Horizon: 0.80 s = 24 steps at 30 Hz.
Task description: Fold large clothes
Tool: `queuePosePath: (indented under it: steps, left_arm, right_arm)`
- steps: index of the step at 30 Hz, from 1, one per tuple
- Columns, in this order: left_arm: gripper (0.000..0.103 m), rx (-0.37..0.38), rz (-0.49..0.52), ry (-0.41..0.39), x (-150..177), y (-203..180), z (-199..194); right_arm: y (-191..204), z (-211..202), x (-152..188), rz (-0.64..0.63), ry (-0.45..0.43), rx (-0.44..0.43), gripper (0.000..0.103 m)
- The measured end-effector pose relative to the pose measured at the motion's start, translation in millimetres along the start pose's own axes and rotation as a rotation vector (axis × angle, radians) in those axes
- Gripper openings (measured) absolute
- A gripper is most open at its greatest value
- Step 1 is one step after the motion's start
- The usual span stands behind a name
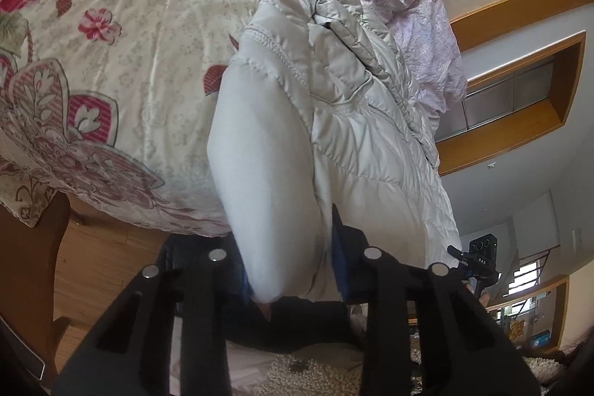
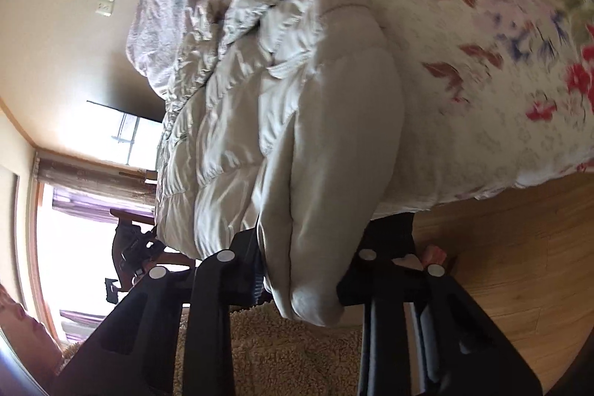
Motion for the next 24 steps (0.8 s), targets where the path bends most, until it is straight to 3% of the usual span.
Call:
queuePosePath:
  steps: [6,11,16,24]
  left_arm:
    - [0.024,0.024,0.068,-0.073,-15.5,-30.6,-22.4]
    - [0.024,0.032,0.135,-0.197,-40.5,-63.6,-38.9]
    - [0.023,0.061,0.128,-0.323,-80.0,-92.5,-45.8]
    - [0.022,0.073,0.136,-0.440,-137.9,-130.9,-39.8]
  right_arm:
    - [38.2,-10.7,-26.6,-0.109,-0.106,0.040,0.021]
    - [71.0,-23.7,-58.2,-0.216,-0.303,0.138,0.020]
    - [91.0,-32.9,-90.4,-0.277,-0.520,0.200,0.020]
    - [113.3,-36.9,-142.0,-0.313,-0.692,0.245,0.020]
Point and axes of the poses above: each gripper's, at about its wrist camera, not at the fingertips, and z roughly the way its jaws point, y to its left, x to its underside, the point moved 3 cm from there along z, roughly the way its jaws point, and after that the axes turned 8 degrees about -z, right-handed, at the moved point
